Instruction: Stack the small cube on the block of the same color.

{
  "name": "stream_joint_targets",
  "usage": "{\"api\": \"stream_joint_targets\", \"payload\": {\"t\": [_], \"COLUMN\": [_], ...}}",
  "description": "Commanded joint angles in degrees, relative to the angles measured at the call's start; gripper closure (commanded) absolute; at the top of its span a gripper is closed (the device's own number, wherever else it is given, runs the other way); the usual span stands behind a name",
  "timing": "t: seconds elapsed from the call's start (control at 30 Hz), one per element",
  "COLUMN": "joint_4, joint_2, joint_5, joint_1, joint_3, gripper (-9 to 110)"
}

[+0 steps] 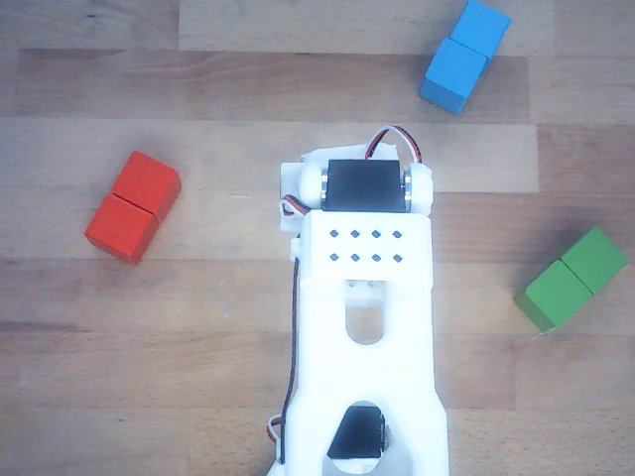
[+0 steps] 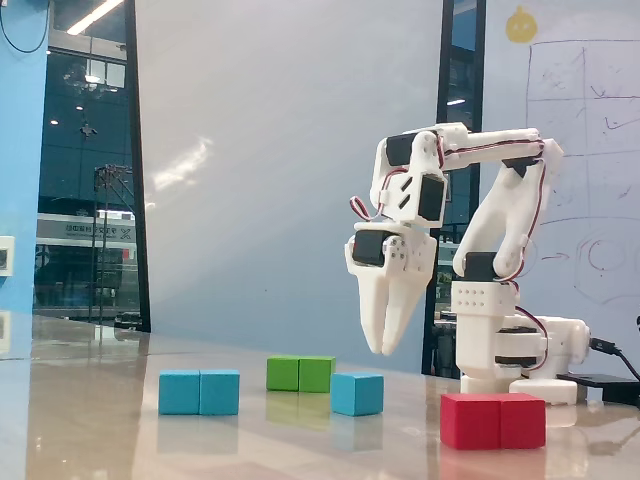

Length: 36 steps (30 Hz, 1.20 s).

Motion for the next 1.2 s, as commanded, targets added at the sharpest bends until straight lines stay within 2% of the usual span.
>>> {"api": "stream_joint_targets", "payload": {"t": [0.0,0.2,0.37,0.53,0.77,1.17], "joint_4": [-1.05,-1.67,-5.45,-6.77,-6.86,-6.77], "joint_2": [3.69,3.52,2.81,1.23,-3.87,-5.1], "joint_5": [0.53,0.53,0.53,0.53,0.35,0.53], "joint_1": [0.35,0.35,0.35,0.88,9.23,1.67], "joint_3": [0.88,2.55,2.72,2.81,2.37,2.72], "gripper": [88,72,66,66,69,70]}}
